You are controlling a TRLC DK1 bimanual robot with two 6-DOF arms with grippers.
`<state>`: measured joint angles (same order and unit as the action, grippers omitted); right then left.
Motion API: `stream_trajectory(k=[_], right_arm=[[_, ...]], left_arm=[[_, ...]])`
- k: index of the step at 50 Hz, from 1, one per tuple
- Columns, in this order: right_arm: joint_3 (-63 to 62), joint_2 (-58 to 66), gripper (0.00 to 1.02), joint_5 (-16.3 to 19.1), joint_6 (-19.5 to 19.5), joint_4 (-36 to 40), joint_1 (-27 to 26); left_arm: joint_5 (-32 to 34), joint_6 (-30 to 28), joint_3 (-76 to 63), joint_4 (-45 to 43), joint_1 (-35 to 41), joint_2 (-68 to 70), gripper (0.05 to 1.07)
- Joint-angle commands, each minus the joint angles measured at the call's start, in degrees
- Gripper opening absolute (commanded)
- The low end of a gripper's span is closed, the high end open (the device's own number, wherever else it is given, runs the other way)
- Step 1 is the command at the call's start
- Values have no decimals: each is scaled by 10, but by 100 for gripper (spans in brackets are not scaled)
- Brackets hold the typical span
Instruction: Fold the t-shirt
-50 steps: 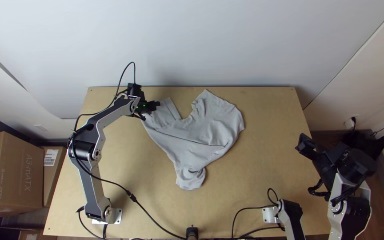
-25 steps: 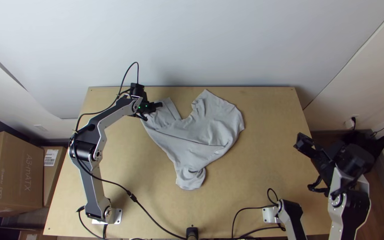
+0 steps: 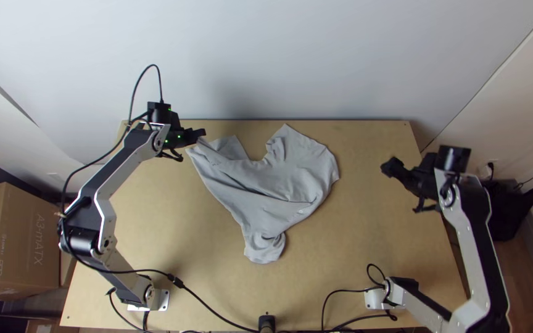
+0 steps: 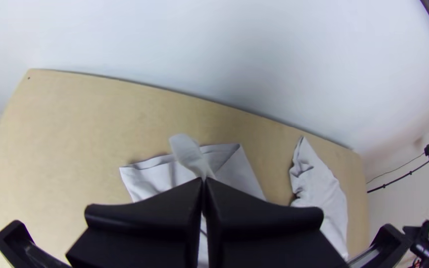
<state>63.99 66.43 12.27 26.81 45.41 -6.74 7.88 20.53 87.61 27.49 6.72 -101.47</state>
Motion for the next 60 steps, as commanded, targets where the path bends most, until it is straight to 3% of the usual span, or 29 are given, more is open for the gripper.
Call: stream_trajectory(k=[1,16,27,39,60], right_arm=[[43,80,99,21,10,-17,5],[177,294,98,67,7,-54,18],[257,405,92,69,4,-66,43],[318,500,92,70,11,-108,71],[410,599,86,71,36,-110,118]], left_arm=[[-4,-8,-14,20,-6,38,8],[-4,6,-14,64,2,91,8],[-4,-3,-38,82,15,131,8],[-7,-22,-86,83,25,173,8],[-8,-37,-103,99,18,208,8]])
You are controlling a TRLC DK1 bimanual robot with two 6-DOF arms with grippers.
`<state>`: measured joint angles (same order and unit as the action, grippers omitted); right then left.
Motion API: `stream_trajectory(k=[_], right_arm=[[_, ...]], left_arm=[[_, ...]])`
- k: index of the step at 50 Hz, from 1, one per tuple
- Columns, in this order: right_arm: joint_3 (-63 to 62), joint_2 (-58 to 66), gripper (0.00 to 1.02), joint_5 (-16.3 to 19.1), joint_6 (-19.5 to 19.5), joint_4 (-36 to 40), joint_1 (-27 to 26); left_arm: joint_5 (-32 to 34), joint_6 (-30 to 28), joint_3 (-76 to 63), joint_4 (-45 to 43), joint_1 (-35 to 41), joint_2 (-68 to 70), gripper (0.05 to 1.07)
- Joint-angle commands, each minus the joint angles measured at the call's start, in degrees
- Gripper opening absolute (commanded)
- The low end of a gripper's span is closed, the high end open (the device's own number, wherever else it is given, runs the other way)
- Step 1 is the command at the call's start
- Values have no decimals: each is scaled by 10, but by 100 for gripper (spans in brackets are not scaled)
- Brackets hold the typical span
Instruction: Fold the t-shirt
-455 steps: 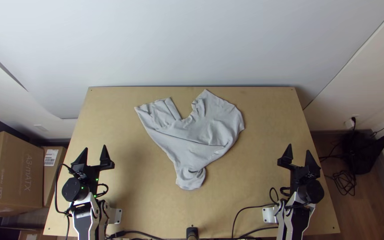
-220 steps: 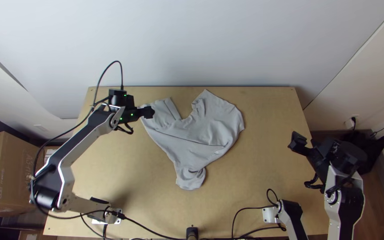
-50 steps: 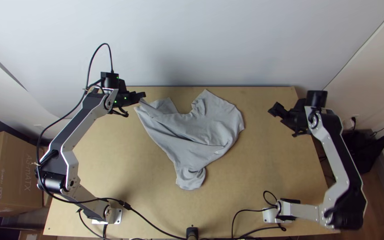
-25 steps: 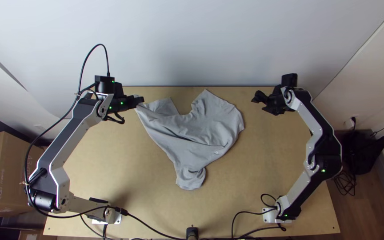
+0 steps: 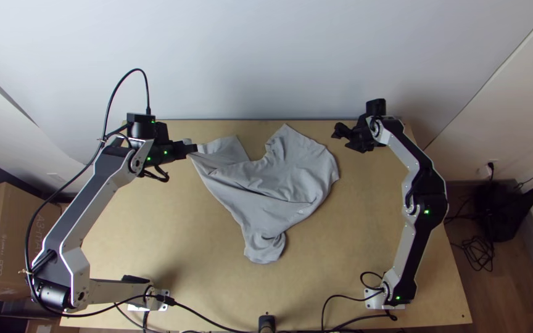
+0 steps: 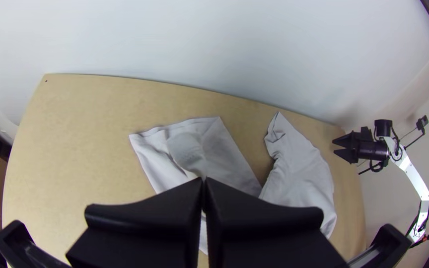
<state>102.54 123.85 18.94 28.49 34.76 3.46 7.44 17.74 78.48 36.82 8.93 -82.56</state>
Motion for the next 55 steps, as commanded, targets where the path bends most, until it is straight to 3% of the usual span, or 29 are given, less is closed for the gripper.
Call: stream_trajectory(k=[1,9,36,45,49,55], right_arm=[[28,26,86,4,19,-4,21],[58,53,86,4,35,-4,33],[72,95,85,2,36,22,73],[81,119,42,3,40,22,88],[83,119,2,2,39,22,92],[59,73,2,2,38,25,92]], left_arm=[[-5,-9,-12,5,-5,20,8],[-7,-9,-19,5,-6,25,8],[-7,-17,-17,15,-26,44,8],[-7,-23,-17,19,-37,51,8],[-7,-26,-17,19,-42,55,8],[-7,-30,-12,19,-59,59,8]])
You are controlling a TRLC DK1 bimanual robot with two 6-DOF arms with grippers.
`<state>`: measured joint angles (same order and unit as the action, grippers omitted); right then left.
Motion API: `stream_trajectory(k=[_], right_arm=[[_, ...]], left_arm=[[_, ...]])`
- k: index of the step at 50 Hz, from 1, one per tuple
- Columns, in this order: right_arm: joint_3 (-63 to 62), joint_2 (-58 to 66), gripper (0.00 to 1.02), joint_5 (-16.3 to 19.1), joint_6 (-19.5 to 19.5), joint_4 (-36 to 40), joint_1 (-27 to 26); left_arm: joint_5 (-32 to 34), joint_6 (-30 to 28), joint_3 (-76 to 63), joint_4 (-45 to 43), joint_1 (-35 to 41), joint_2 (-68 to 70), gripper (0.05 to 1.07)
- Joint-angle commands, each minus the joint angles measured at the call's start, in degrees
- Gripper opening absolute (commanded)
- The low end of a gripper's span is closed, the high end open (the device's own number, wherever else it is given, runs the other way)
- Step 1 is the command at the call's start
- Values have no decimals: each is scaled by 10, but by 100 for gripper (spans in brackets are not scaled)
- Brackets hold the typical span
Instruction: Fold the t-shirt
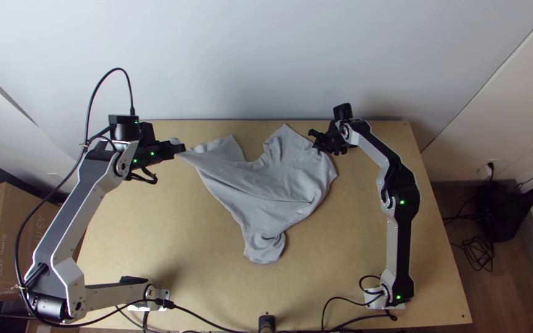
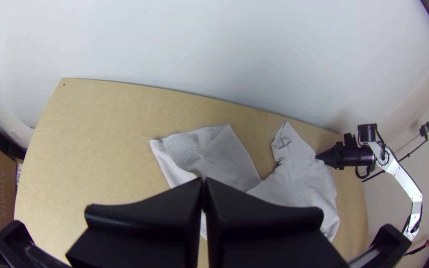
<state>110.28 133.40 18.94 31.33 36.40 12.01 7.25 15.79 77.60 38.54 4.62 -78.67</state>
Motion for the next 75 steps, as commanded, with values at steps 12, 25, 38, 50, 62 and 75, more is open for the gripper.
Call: stream_trajectory(k=[12,25,38,50,62,75], right_arm=[[-110,-215,2,1,-3,11,-37],[-179,-453,2,-39,-65,12,-59],[-83,-537,2,-62,-62,33,-61],[-21,-594,2,-94,-62,-8,-52],[48,-591,2,-124,-75,-56,-52],[129,-667,2,-131,-70,-12,-16]], left_arm=[[-5,-22,25,1,-76,19,8],[-51,-37,63,3,-136,12,8],[-52,-36,152,6,-156,10,8],[-57,-22,275,-10,-158,61,8],[-57,-27,341,-82,-171,91,8],[-57,-29,358,-73,-185,189,8]])
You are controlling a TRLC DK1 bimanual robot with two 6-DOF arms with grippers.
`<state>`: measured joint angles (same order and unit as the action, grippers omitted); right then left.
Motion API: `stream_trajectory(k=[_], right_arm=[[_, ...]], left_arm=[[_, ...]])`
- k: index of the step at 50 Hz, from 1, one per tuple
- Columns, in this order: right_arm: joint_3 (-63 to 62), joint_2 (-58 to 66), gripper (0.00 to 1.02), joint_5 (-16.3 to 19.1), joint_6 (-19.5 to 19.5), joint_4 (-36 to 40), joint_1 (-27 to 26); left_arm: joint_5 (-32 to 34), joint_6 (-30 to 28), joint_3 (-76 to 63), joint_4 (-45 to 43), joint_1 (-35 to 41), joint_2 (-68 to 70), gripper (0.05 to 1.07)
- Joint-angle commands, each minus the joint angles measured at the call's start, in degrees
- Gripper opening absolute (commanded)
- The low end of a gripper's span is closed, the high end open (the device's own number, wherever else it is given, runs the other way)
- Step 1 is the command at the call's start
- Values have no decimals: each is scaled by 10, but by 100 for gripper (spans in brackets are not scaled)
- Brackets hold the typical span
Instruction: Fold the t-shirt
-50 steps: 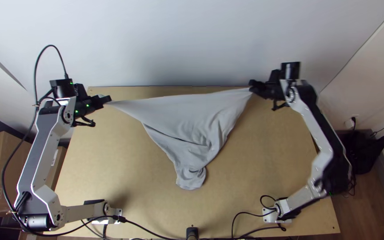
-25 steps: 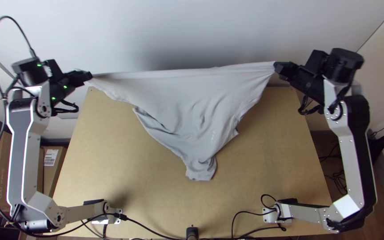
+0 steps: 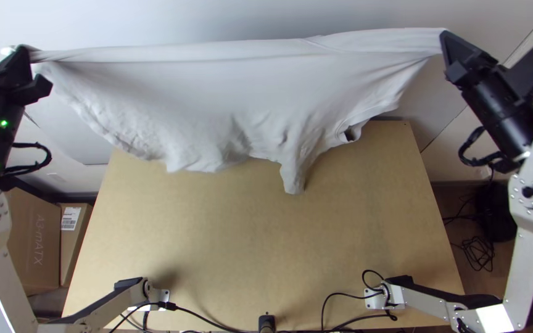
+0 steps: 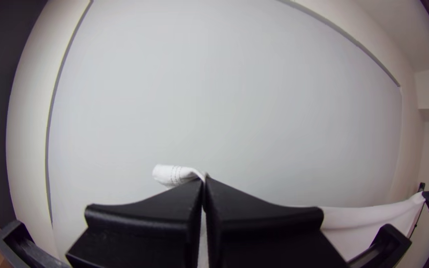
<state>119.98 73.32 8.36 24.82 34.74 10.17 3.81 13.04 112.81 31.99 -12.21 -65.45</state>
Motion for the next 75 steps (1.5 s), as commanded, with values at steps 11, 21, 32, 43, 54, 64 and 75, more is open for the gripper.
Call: stream_trajectory(k=[11,21,32,43,54,64,75], right_arm=[[29,-190,2,-10,15,73,19],[29,-264,2,17,23,154,10],[5,-286,2,41,28,197,-10],[-244,-338,2,41,46,104,-14],[-560,-376,2,40,79,-41,2],[-692,-299,2,40,102,-174,8],[-718,-152,2,40,107,-284,6]], left_arm=[[-22,-1,-78,7,-18,230,8],[-21,3,-113,69,-8,346,8],[-21,23,-109,154,8,358,8],[-15,49,-267,157,25,364,8],[8,50,-494,94,92,349,8],[13,8,-678,-69,94,299,8],[14,-6,-726,-201,94,146,8]])
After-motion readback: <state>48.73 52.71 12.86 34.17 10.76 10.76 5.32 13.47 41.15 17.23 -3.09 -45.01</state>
